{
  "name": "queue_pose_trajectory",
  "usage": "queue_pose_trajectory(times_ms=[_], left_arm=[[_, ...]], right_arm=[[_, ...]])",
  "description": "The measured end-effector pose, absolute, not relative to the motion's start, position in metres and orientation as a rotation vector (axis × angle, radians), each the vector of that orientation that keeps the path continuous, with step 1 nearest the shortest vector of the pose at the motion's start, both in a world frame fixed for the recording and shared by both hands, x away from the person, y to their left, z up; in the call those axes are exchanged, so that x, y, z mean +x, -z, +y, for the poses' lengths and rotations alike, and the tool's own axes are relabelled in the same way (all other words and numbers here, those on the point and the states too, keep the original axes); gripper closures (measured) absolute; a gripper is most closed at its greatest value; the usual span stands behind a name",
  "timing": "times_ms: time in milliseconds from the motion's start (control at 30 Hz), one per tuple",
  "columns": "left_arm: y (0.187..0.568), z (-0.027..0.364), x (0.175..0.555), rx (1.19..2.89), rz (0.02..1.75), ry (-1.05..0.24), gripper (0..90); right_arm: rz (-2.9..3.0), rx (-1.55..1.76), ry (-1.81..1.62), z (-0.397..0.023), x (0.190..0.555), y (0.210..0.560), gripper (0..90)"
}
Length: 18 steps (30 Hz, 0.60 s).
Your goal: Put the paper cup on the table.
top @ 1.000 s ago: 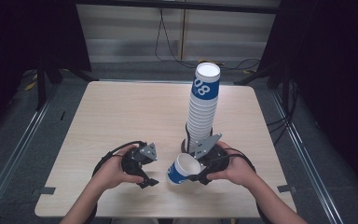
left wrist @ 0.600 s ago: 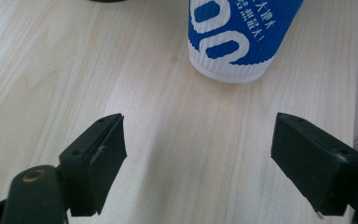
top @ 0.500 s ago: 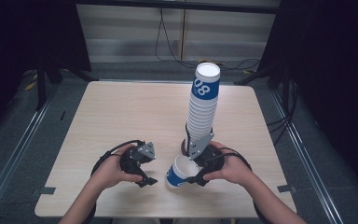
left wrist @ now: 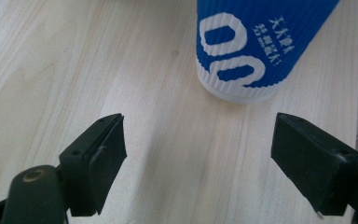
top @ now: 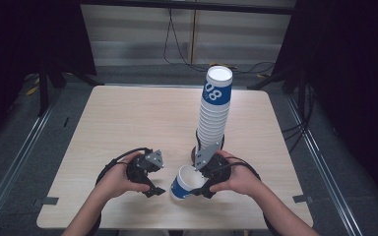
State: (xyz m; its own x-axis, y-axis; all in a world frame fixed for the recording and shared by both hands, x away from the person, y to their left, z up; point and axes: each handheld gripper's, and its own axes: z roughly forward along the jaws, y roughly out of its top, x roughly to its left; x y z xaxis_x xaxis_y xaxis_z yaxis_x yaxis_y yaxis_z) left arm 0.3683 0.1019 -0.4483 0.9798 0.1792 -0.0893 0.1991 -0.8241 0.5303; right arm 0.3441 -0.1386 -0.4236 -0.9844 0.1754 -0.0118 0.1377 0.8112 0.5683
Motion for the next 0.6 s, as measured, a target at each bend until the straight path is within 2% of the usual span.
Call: queue_pose_trajectory(times_ms=[600], left_arm=[[0.449,0.106,0.369,2.565,0.266,0.055,18.0]], right_arm=[[2.937,0.211,-0.947,-0.124,0.342,0.438,15.9]])
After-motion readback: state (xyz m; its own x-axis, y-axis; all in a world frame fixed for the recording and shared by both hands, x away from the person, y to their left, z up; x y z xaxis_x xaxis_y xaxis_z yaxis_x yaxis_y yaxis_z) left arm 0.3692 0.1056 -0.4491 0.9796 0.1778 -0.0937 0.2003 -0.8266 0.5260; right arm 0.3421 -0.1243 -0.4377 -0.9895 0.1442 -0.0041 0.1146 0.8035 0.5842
